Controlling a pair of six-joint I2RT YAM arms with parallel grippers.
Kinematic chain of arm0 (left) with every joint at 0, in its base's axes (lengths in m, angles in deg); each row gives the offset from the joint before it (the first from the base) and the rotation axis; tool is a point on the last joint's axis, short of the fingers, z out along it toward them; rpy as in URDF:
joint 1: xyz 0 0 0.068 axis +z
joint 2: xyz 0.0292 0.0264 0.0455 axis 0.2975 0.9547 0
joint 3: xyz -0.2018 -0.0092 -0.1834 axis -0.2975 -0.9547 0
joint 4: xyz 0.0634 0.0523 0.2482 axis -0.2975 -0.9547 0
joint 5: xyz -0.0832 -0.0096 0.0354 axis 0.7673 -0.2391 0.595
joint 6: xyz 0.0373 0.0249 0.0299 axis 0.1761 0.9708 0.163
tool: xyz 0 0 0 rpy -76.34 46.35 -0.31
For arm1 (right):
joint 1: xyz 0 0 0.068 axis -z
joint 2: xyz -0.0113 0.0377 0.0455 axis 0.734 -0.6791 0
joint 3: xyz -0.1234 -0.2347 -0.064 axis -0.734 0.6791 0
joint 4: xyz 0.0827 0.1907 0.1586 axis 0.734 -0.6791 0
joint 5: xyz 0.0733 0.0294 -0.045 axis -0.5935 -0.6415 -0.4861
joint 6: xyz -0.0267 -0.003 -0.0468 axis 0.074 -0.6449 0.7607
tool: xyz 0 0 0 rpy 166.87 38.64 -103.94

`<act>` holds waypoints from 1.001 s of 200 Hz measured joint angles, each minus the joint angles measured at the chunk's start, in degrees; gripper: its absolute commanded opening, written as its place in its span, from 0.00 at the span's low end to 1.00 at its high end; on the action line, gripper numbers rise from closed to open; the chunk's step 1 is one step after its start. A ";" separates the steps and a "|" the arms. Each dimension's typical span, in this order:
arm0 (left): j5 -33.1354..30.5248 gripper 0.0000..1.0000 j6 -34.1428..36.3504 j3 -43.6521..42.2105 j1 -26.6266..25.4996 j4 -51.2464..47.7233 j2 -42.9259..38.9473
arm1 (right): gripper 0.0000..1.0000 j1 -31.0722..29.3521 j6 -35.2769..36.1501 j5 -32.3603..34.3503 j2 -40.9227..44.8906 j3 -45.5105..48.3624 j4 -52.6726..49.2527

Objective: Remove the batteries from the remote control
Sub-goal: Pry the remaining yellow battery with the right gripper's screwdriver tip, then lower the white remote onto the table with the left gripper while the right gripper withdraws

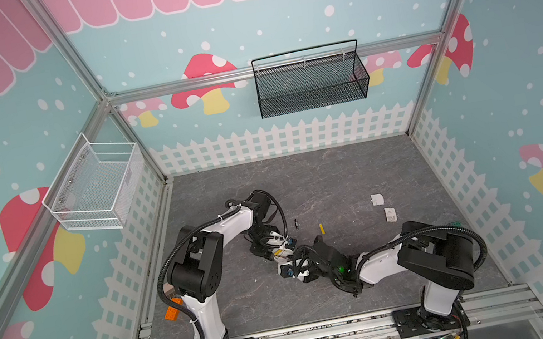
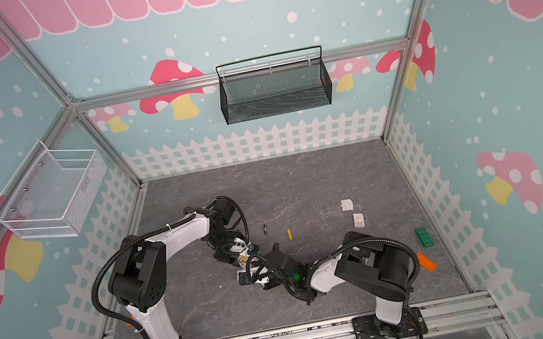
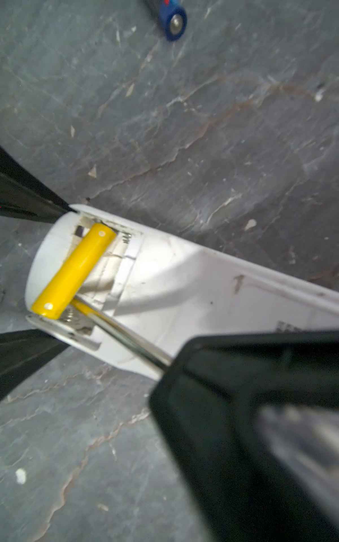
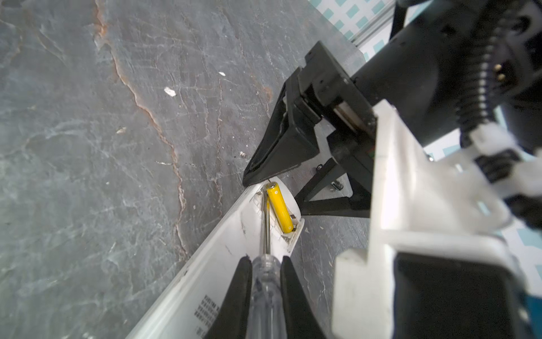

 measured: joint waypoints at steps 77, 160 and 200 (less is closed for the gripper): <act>4.02 0.72 -1.88 0.00 -0.20 1.84 0.09 | 0.00 -0.68 -5.66 4.85 -0.24 1.95 9.49; 4.09 0.74 -7.21 1.38 -0.74 0.98 -0.59 | 0.00 -0.59 -7.39 6.71 9.25 7.30 7.76; 3.28 0.83 -9.44 1.38 -0.94 -0.26 -5.01 | 0.00 -0.07 -12.31 7.89 23.21 15.72 4.17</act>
